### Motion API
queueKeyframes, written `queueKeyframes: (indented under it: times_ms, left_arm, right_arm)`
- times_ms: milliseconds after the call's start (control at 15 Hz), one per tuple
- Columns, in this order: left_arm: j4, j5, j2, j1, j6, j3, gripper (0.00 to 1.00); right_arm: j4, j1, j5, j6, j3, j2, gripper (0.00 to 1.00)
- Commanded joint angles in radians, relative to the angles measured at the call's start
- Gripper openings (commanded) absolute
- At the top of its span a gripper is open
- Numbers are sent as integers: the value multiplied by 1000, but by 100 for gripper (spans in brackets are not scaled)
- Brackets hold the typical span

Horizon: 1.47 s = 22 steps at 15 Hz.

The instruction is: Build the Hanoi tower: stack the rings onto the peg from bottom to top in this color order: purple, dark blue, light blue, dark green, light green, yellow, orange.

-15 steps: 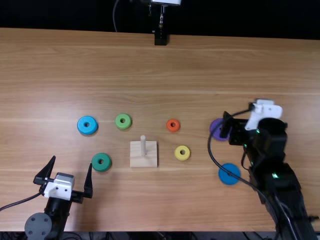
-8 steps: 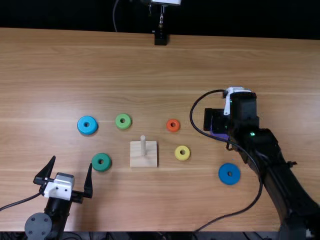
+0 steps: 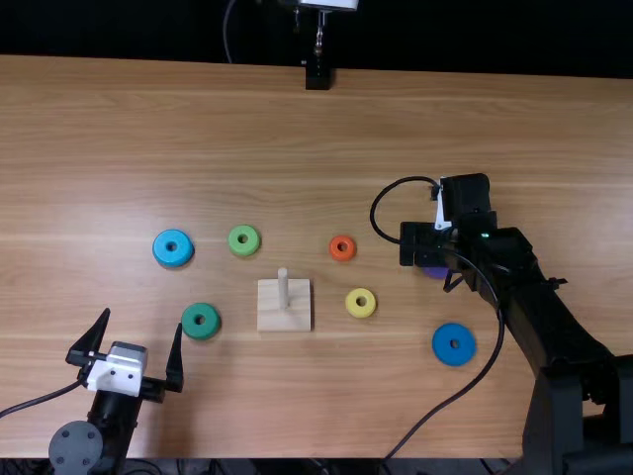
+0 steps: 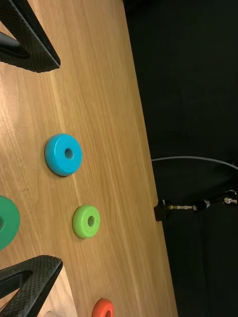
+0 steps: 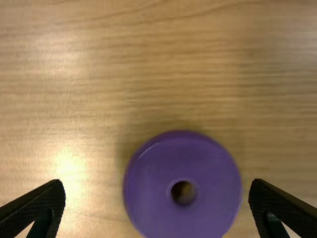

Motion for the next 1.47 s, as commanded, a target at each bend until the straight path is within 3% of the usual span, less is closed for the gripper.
queueKeyframes:
  times_ms: [0,1400]
  left_arm:
    - [-11,18,-12,0,8,-18,100]
    - [-11,18,-12,0,8,-18,100]
  right_arm:
    - [-3,-36,7,2,41,47,100]
    - [-73,-55,7,11,100,132,100]
